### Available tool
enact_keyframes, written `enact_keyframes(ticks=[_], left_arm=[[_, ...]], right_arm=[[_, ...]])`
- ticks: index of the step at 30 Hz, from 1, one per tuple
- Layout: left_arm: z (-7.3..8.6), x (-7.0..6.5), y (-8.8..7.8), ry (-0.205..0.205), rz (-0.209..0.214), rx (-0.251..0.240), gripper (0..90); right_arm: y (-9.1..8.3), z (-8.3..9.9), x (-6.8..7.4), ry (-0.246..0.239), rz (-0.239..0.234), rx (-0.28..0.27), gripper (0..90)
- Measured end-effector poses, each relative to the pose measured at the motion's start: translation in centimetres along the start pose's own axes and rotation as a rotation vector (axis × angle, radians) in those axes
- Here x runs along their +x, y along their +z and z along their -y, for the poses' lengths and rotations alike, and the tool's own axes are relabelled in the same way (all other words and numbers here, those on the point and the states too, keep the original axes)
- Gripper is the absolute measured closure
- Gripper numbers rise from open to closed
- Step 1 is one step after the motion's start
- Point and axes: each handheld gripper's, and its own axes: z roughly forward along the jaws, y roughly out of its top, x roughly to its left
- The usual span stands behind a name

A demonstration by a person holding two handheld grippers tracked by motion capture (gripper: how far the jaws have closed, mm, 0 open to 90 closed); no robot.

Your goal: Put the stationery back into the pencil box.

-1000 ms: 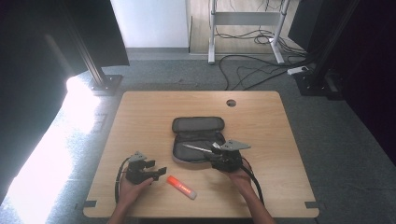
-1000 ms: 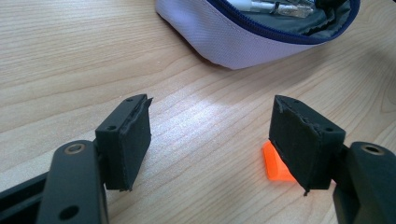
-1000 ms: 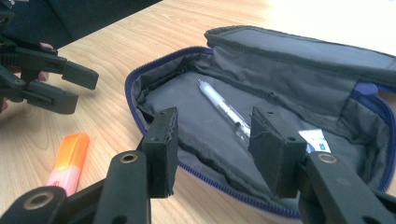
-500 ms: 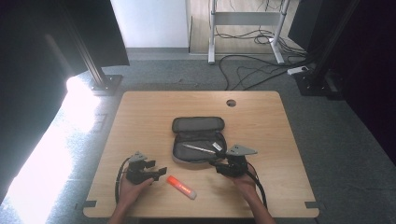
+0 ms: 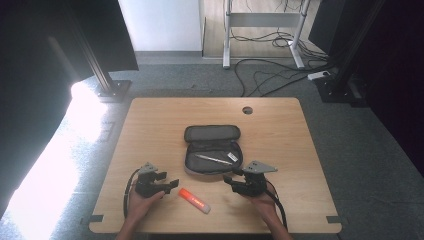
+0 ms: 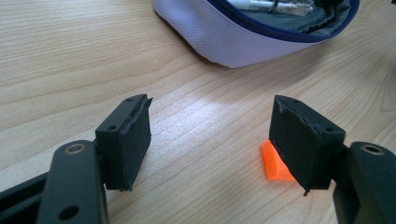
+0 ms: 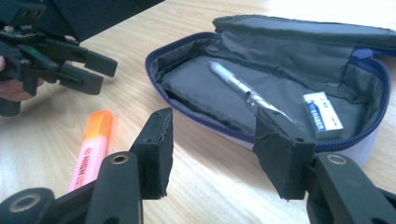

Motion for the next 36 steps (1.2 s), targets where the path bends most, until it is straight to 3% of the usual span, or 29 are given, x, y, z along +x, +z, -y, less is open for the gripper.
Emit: enact_keyframes(ticks=[13, 36], left_arm=[[0.0, 0.0, 0.0, 0.003, 0.001, 0.000, 29.7], [-0.1, -0.1, 0.0, 0.004, 0.005, -0.003, 29.7]], right_arm=[[-0.4, 1.1, 1.2, -0.010, -0.026, 0.029, 45.6], [1.6, 1.9, 4.7, -0.057, -0.096, 0.066, 45.1]])
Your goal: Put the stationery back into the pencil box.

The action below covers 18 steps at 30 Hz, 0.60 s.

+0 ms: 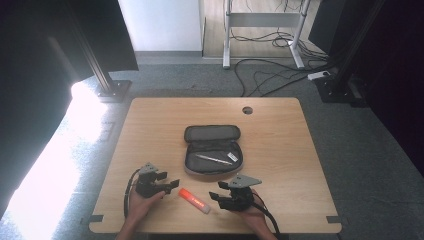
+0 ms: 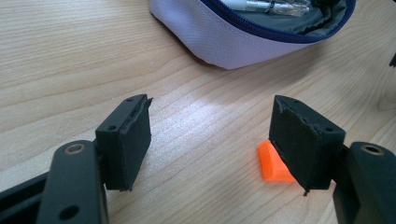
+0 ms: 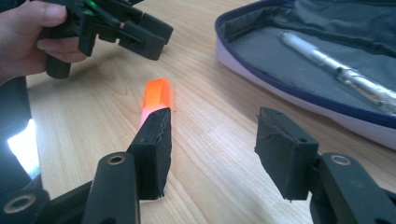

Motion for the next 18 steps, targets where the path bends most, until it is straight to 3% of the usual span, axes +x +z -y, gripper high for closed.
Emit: enact_keyframes(ticks=[18], left_arm=[[-0.1, 0.1, -0.4, -0.005, 0.001, -0.015, 29.7]], right_arm=[[2.1, 0.1, 2.3, -0.027, -0.055, 0.042, 45.2]])
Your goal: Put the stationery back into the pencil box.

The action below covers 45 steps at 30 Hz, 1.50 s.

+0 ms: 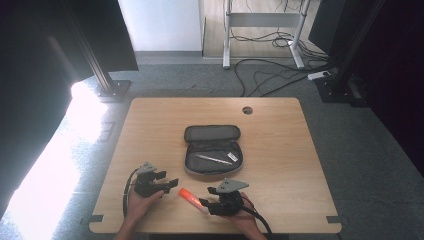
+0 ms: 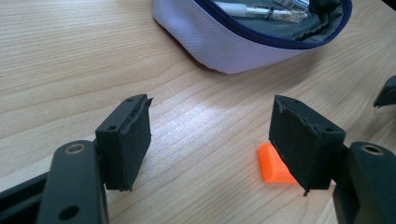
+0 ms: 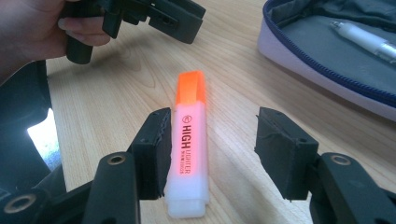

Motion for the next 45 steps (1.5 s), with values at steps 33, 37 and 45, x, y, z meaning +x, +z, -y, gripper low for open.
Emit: enact_keyframes(ticks=[33, 37, 45], left_arm=[[0.0, 0.1, 0.0, -0.001, -0.001, -0.002, 29.8], [0.0, 0.1, 0.0, 0.002, -0.003, 0.001, 30.2], [0.0, 0.0, 0.0, 0.004, -0.001, 0.002, 30.2]], right_arm=[[2.7, 0.5, 2.1, -0.078, 0.030, 0.101, 53.6], [2.8, 0.6, 2.4, -0.114, 0.054, 0.122, 58.4], [3.0, 0.6, 2.8, -0.146, 0.079, 0.143, 64.5]])
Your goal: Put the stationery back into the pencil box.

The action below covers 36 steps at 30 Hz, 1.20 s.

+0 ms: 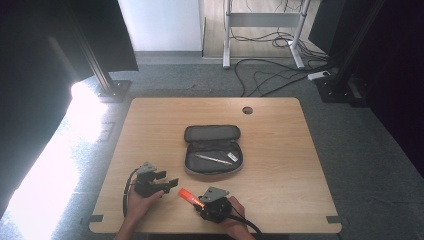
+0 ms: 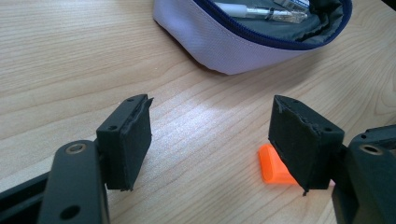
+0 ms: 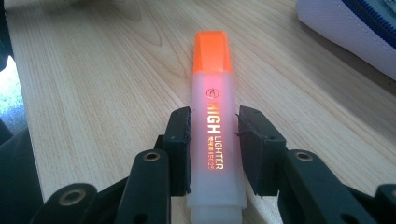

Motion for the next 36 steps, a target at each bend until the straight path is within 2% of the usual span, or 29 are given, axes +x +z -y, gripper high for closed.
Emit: enact_keyframes(ticks=[9, 20, 36], left_arm=[[0.0, 0.1, -0.1, -0.004, -0.001, -0.002, 30.2], [0.0, 0.0, 0.1, -0.002, -0.003, 0.000, 30.3], [0.0, 0.1, 0.0, -0.004, -0.004, -0.001, 30.3]], right_arm=[[-0.2, 0.0, -0.3, 0.004, -0.016, 0.008, 65.5], [-1.1, -0.2, -1.0, 0.029, -0.036, -0.016, 65.6], [-2.8, -0.9, -1.6, 0.040, -0.017, -0.064, 65.6]])
